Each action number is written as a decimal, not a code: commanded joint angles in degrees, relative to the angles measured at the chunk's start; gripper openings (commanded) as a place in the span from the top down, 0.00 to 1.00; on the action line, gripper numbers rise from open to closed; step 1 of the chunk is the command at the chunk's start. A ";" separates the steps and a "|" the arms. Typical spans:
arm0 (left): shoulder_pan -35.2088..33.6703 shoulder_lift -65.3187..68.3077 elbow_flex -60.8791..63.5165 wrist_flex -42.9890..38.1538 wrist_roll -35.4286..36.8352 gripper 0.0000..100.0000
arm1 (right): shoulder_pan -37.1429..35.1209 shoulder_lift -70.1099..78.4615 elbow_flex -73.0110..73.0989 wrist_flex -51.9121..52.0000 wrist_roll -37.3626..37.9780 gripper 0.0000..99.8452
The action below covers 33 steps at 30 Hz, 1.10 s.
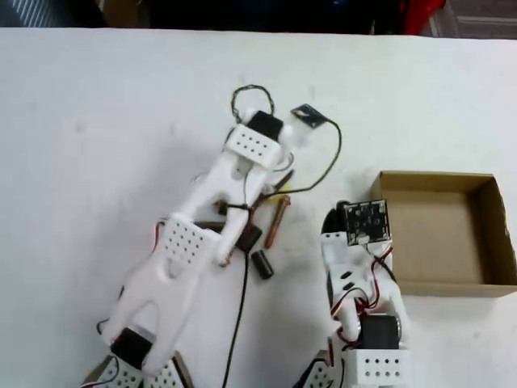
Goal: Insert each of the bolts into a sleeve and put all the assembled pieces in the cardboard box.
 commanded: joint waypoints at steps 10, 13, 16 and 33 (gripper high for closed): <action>0.13 -0.31 -2.29 2.37 0.62 0.98 | -1.01 -0.75 1.41 -1.54 -0.35 0.98; -0.04 -0.31 -6.24 3.60 0.62 0.98 | -1.27 -0.75 1.41 -1.54 -0.62 0.98; -0.22 -0.31 -12.57 3.96 0.79 0.98 | -1.27 -0.75 1.41 -1.54 -0.62 0.98; -1.10 -6.37 -29.71 4.31 11.96 0.98 | -7.78 -0.66 1.41 -2.68 -0.70 0.98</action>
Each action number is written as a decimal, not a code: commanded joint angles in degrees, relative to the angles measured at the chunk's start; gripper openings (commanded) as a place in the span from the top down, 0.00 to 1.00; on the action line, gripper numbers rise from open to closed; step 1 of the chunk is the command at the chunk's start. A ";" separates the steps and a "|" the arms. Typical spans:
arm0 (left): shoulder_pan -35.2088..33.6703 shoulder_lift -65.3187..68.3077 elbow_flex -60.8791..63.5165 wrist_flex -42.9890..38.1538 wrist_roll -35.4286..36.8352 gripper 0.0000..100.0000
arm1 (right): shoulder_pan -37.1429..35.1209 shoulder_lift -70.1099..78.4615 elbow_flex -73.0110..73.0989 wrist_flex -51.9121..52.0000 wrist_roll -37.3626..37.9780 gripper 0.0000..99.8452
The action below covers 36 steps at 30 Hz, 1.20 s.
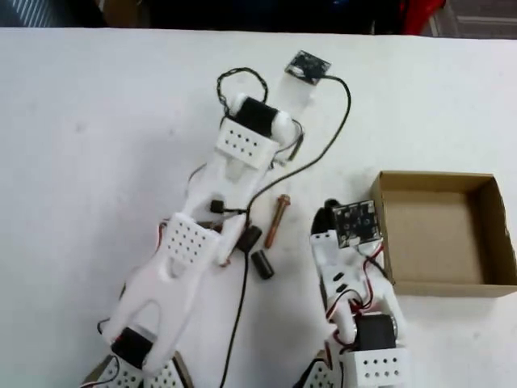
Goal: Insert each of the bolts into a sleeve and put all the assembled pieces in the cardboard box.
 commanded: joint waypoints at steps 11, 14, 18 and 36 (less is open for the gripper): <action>-3.30 -13.23 -2.55 0.62 0.79 0.98 | -5.23 -0.66 0.44 -6.73 -0.70 0.98; -3.21 -15.16 -2.55 0.62 0.70 0.98 | -5.23 -0.66 0.44 -6.73 -0.70 0.98; -3.47 -19.38 -2.55 0.62 0.62 0.98 | -5.23 -0.66 0.44 -6.64 -0.70 0.98; -9.89 -29.67 -2.55 0.62 -7.03 0.98 | -5.32 -0.66 0.44 -6.73 -0.70 0.98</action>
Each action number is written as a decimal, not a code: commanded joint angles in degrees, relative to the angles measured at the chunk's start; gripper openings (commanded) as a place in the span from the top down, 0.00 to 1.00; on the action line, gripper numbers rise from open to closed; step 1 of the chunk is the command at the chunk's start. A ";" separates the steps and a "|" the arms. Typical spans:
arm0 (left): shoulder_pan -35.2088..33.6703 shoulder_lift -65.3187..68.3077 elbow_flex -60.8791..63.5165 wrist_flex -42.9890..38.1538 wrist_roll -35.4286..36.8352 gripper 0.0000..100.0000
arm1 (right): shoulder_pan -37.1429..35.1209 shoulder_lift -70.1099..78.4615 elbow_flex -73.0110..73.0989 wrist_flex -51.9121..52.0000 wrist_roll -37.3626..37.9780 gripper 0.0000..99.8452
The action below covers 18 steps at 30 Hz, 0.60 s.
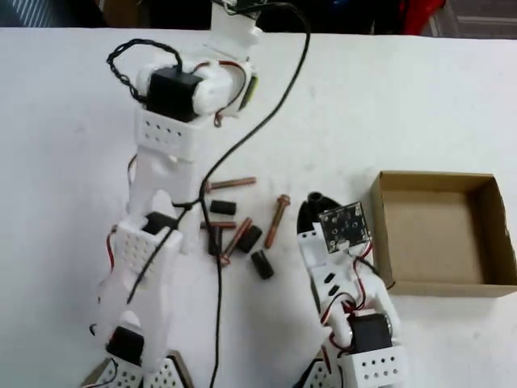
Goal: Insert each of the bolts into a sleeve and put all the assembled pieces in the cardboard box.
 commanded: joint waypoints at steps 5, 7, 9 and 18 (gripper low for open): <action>-0.66 -8.13 -2.55 0.62 -0.79 0.98 | -0.40 -0.66 0.44 -1.63 -0.70 0.98; -1.19 -9.54 -2.55 0.62 -0.79 0.98 | -0.40 -0.66 0.44 -1.63 -0.70 0.98; -1.71 -10.51 -2.55 0.62 -0.79 0.98 | -0.40 -0.66 0.44 -1.63 -0.70 0.98; -6.64 -14.11 -2.46 0.62 -0.79 0.98 | -0.40 -0.66 0.44 -1.63 -0.70 0.98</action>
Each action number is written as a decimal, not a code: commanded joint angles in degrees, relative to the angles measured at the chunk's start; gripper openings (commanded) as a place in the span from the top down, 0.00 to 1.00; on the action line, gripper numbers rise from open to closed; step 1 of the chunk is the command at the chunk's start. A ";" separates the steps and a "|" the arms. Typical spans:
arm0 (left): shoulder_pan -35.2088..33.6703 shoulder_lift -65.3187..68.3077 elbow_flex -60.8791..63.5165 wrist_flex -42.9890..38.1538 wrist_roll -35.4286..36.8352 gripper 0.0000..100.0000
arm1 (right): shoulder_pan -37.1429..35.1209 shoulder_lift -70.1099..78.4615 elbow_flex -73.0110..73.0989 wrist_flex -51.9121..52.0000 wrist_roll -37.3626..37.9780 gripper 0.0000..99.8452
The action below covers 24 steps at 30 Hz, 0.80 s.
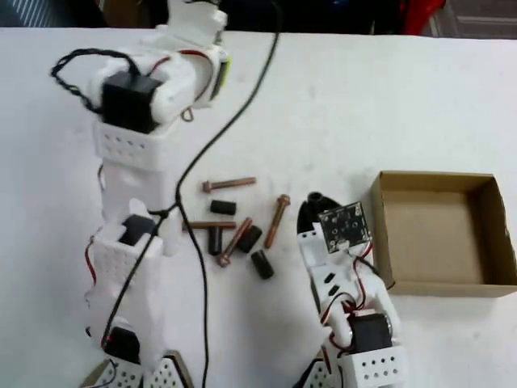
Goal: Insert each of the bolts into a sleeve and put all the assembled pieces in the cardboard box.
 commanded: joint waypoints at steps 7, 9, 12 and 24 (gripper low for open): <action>-1.63 -9.89 -2.46 0.62 -0.44 0.98 | -0.40 -0.66 0.44 -1.63 -0.70 0.98; -1.63 -10.86 -2.46 0.62 -0.44 0.98 | -0.40 -0.66 0.44 -1.63 -0.70 0.98; -1.63 -12.09 -2.46 0.62 -0.44 0.98 | -0.40 -0.66 0.44 -1.63 -0.70 0.98; -1.63 -16.92 -2.46 0.62 -0.44 0.98 | -0.40 -0.66 0.44 -1.54 -0.70 0.98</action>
